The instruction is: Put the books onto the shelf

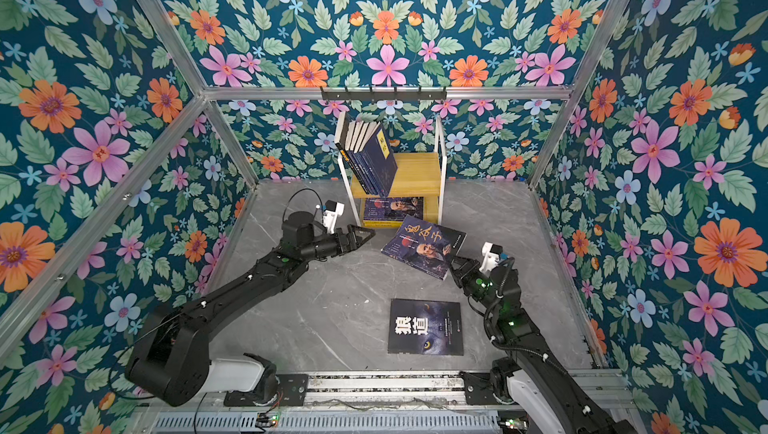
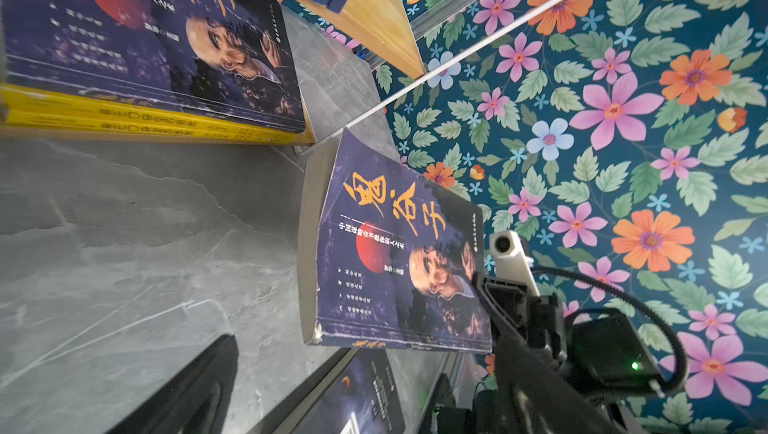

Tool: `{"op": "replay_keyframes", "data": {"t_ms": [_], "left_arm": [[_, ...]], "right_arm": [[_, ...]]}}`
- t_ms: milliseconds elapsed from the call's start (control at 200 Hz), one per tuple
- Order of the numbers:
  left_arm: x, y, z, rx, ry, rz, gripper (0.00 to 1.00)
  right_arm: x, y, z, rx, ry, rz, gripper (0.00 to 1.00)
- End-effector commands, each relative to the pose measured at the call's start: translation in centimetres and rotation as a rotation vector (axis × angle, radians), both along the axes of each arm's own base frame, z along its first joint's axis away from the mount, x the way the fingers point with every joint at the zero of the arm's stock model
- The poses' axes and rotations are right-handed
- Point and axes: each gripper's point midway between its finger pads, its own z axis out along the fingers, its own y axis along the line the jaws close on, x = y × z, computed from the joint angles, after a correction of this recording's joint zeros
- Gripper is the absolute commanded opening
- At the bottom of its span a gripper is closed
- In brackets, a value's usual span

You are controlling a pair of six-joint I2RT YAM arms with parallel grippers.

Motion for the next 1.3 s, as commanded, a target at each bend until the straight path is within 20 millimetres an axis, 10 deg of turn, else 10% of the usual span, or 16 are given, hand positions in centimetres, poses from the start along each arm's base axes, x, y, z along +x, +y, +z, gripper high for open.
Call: {"op": "replay_keyframes", "data": {"t_ms": [0,580,1125,1295], "left_arm": [[-1.1,0.6,-0.4,0.038,-0.073,-0.077,0.99],[-0.7,3.3,3.0,-0.156,-0.153,-0.094,0.94],[1.5,4.0,2.3,-0.195,-0.067,-0.041,0.68],[1.9,4.6,2.4,-0.199,-0.051,0.001,0.46]], "right_arm": [[-0.6,2.2,4.4,0.036,-0.187,0.148,0.0],[0.1,5.9,7.8,0.041,-0.347,0.404,0.0],[1.5,10.4,7.6,0.157,-0.345,0.624,0.0],[2.1,10.8,6.3,0.132,-0.297,0.631,0.0]]}}
